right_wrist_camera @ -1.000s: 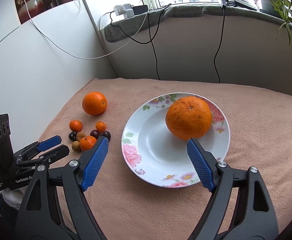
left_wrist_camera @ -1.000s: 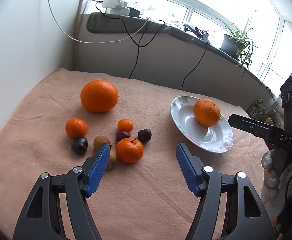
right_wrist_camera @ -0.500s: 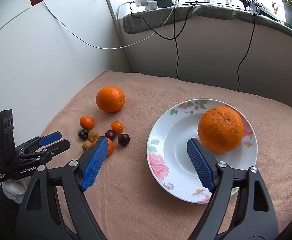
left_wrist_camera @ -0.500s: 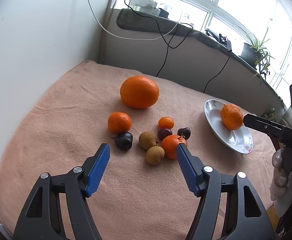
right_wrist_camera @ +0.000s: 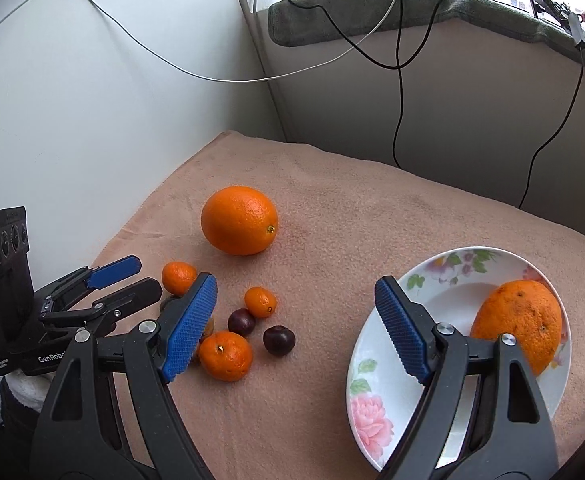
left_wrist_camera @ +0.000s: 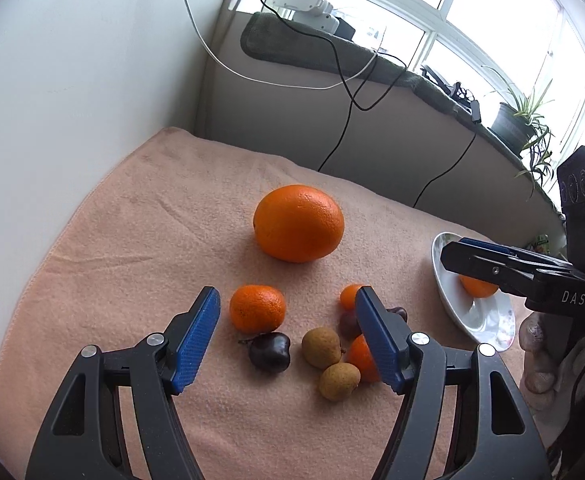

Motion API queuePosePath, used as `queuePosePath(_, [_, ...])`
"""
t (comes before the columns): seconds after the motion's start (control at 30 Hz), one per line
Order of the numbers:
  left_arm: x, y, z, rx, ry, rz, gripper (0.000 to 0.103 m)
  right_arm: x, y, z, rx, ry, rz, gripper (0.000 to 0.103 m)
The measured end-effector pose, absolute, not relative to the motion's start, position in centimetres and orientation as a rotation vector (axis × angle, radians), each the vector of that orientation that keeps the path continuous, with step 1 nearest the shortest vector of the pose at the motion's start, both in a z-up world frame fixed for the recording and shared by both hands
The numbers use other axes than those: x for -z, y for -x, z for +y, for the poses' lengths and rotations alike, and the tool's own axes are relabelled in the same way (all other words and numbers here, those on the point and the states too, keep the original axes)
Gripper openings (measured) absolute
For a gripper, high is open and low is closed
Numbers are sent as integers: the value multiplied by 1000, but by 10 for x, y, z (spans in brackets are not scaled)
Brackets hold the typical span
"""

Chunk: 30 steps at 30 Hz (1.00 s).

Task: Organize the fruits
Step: 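Move the right gripper to the second large orange and grasp it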

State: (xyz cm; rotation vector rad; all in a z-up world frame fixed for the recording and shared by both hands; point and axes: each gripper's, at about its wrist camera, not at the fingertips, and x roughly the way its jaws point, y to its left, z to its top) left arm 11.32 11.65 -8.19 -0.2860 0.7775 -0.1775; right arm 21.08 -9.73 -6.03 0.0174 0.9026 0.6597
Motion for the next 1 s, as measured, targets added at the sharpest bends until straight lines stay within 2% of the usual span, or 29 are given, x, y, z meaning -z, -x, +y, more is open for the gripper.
queuePosePath(0.43, [95, -157, 110, 219, 288, 842, 71, 81, -263, -46, -747, -74, 1008, 84])
queuePosePath(1.0, [111, -180, 115, 260, 381, 883, 71, 107, -288, -4, -820, -89, 1098, 84])
